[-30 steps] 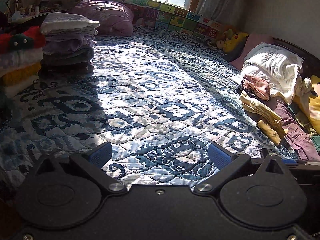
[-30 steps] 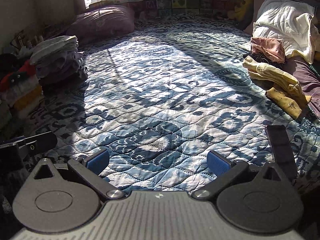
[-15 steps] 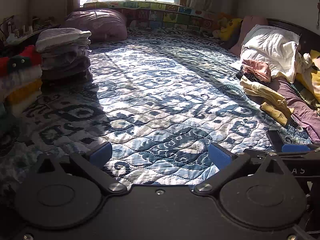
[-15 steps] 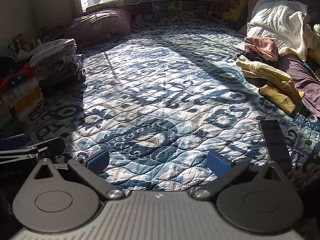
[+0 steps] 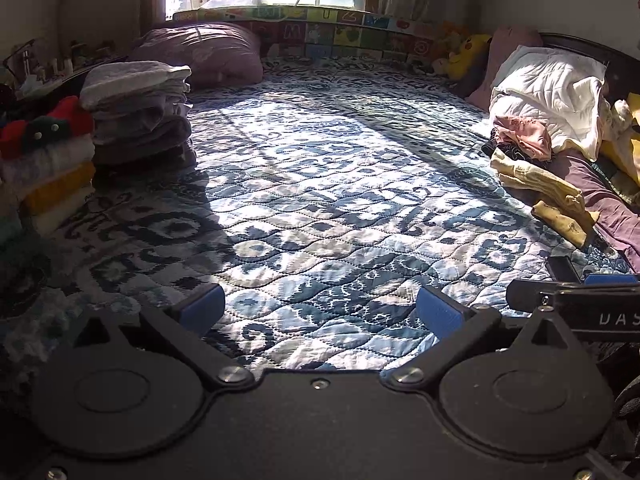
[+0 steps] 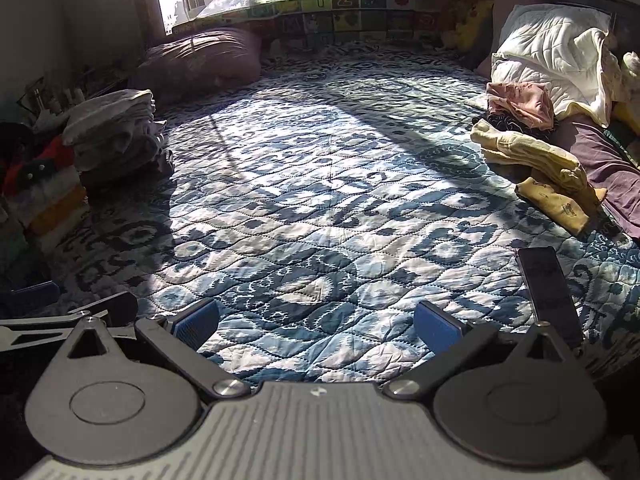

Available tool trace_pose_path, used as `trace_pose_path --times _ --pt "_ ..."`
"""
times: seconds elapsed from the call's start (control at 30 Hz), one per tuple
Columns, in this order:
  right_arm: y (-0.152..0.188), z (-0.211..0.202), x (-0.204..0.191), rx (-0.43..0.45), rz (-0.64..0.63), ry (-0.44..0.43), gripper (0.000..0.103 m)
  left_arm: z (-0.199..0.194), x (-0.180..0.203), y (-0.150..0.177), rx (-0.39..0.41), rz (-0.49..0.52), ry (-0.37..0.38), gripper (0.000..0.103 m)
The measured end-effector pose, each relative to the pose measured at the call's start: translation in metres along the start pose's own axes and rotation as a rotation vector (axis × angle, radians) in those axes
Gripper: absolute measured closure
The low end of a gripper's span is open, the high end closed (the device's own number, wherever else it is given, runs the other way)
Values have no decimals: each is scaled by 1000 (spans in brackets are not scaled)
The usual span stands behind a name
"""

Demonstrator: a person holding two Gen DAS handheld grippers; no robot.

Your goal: Fold clothes

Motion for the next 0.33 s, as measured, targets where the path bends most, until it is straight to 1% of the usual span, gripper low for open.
trace_pose_path --times 0.23,0.33 --pt "-3 2 -2 10 -3 -14 0 3 -3 1 -9 -10 -1 0" --pt "-5 4 -4 12 -7 -18 0 4 -4 1 4 -14 -7 0"
Point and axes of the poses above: each gripper's, at about its wrist camera, not at the fingertips, and z roughly the way its jaws point, x to its right, y to its underside, the point moved 2 cm from there along z, roughly the way its jaws point, and after that the axes turned 7 degrees about -x, right-handed, at the moved point
